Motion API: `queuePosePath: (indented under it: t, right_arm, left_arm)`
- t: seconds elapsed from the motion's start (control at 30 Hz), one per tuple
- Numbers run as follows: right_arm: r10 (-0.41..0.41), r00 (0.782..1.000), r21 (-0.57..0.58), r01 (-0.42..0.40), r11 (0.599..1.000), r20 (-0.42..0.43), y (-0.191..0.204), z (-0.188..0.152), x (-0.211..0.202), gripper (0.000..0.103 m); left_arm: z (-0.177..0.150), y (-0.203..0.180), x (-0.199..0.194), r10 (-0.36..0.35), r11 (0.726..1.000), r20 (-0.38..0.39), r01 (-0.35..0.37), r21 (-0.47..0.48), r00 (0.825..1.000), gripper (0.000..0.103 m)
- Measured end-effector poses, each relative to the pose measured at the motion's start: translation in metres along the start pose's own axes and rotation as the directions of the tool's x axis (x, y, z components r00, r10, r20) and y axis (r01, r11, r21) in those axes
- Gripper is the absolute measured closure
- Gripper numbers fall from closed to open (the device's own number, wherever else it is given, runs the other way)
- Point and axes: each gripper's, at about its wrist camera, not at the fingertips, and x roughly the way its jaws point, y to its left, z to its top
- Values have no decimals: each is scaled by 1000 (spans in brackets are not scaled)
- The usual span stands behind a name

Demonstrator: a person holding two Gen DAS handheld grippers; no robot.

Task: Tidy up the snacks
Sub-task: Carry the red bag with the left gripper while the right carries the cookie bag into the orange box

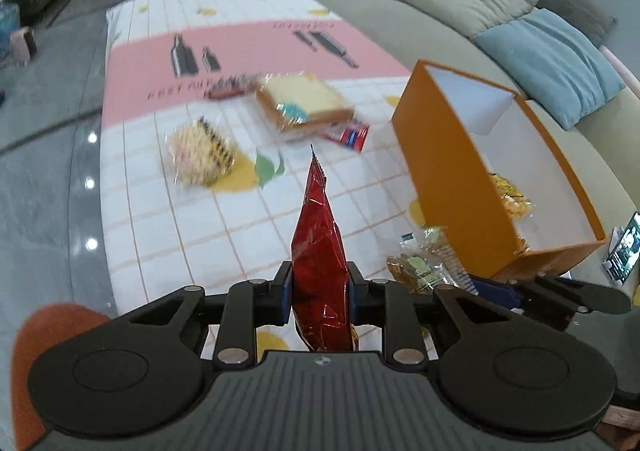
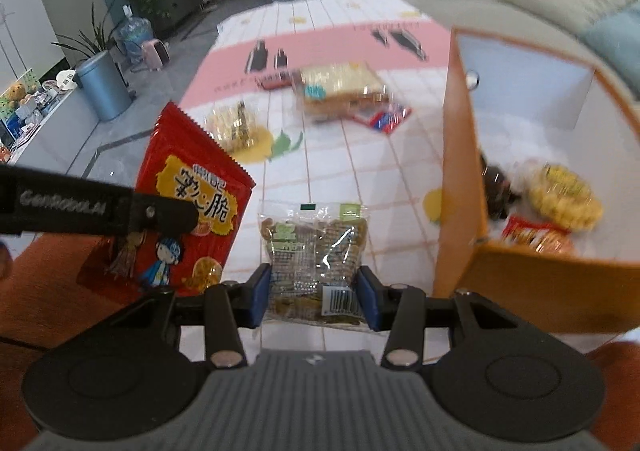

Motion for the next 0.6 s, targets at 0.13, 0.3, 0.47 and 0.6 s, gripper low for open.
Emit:
queuePosePath:
  t: [0.13, 0.3, 0.47, 0.6]
  right_arm:
    - [-18, 997, -28, 21, 999, 72, -1, 14, -25, 58]
    - [-61, 987, -6, 63, 998, 150, -21, 31, -47, 59]
    - [-155, 972, 26, 152, 988, 179, -54, 42, -56, 58]
    - [-241, 957, 67, 233, 970, 160, -88, 49, -57, 58]
  left_arm:
    - [12, -18, -9, -12, 999, 22, 11, 52, 1000, 75]
    - [33, -50, -16, -91, 989, 60, 83, 125, 994, 75]
    - [57, -89, -14, -160, 967, 84, 139, 213, 984, 75]
    - [77, -122, -3, -207, 942, 85, 176, 287, 975, 75]
